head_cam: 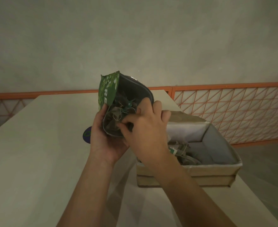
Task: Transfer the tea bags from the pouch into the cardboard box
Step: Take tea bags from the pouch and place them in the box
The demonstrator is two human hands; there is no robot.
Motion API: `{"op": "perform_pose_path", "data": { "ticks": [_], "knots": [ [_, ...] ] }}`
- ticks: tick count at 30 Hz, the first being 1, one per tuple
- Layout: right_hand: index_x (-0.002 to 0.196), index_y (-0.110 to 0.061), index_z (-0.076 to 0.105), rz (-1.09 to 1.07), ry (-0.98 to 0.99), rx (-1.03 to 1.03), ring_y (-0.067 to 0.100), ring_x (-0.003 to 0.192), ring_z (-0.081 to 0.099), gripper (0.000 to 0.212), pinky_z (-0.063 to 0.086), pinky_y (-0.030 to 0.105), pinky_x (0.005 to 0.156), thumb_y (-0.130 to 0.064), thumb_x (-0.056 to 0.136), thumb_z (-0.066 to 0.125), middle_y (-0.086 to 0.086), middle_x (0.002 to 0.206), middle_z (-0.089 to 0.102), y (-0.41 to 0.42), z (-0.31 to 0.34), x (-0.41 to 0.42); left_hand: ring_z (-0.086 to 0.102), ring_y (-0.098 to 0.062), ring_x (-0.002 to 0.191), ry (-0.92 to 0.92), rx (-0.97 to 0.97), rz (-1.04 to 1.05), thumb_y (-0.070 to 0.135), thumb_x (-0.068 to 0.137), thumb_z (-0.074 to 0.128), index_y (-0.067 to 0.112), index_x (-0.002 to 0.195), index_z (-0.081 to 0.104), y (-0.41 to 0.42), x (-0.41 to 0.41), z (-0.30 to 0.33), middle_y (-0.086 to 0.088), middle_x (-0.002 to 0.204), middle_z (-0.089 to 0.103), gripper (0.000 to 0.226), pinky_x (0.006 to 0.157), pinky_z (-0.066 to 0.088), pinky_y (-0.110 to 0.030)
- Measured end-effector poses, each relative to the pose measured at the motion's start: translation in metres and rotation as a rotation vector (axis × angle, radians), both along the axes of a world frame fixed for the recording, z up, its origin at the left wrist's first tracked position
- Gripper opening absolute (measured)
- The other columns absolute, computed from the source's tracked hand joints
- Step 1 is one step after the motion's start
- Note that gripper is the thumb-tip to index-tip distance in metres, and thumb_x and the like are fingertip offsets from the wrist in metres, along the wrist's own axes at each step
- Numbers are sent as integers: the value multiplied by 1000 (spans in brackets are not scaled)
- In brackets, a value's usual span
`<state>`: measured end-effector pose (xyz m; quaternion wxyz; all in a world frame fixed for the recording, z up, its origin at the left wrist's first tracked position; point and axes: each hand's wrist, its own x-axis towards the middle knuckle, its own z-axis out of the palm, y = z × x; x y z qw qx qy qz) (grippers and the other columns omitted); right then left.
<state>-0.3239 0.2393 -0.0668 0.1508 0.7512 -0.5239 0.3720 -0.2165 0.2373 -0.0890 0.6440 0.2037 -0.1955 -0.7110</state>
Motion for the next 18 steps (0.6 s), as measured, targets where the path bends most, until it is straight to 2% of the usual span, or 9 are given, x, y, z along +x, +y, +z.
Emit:
{"op": "perform_pose_path", "data": {
  "ticks": [2, 5, 6, 8, 11, 13, 16, 18],
  "knots": [
    [77, -35, 75, 54, -109, -13, 23, 93, 41, 16, 20, 33, 74, -50, 73, 72, -2, 96, 48, 0, 0, -5, 72, -23, 103, 5, -6, -5, 57, 94, 48, 13, 112, 77, 0, -1, 1, -9, 119, 72, 56, 85, 59, -31],
    [80, -35, 73, 137, -280, 11, 18, 96, 45, 6, 16, 29, 73, -40, 77, 71, -6, 95, 52, 0, 5, -21, 72, -26, 100, -27, -13, -5, 59, 94, 46, 12, 112, 78, 0, -3, 2, -12, 121, 71, 59, 82, 58, -33],
    [82, -35, 72, 176, -355, 41, 15, 98, 47, 4, 20, 29, 76, -37, 79, 70, -8, 95, 54, 0, 8, -28, 72, -27, 100, -37, -11, -2, 59, 93, 47, 13, 113, 77, 0, -3, 2, -13, 123, 71, 59, 82, 57, -34],
    [84, -31, 69, 301, -555, 103, 11, 93, 53, 4, 36, 31, 80, -27, 84, 69, -12, 91, 59, 2, 16, -43, 72, -27, 98, -40, -13, 7, 59, 90, 50, 15, 115, 77, 0, -4, 2, -11, 124, 71, 58, 80, 57, -33],
    [88, -23, 66, 421, -846, 187, 12, 84, 65, 6, 53, 29, 71, -19, 91, 64, -10, 87, 67, 7, 32, -64, 66, -29, 110, -27, -12, 1, 58, 87, 54, 18, 133, 66, 0, -4, 2, -10, 137, 64, 63, 82, 57, -35],
    [93, -18, 64, 429, -943, 153, 13, 84, 67, 3, 56, 26, 71, -17, 94, 61, -7, 90, 68, 7, 36, -76, 67, -31, 109, -7, -10, -11, 58, 88, 54, 19, 134, 65, -1, -3, 1, -12, 138, 63, 62, 82, 59, -37],
    [99, -15, 62, 412, -1017, 73, 18, 88, 67, 6, 58, 33, 76, -16, 96, 59, 1, 95, 68, 5, 32, -91, 72, -31, 101, 12, -13, -17, 58, 90, 52, 17, 122, 73, 0, -3, 1, -12, 132, 67, 56, 81, 59, -37],
    [100, -16, 62, 392, -1023, 92, 21, 89, 66, 6, 58, 35, 77, -17, 96, 57, 2, 95, 67, 5, 25, -99, 72, -30, 100, 12, -10, -9, 58, 91, 51, 18, 119, 75, 0, -3, 0, -12, 131, 68, 54, 82, 58, -36]
  ]
}}
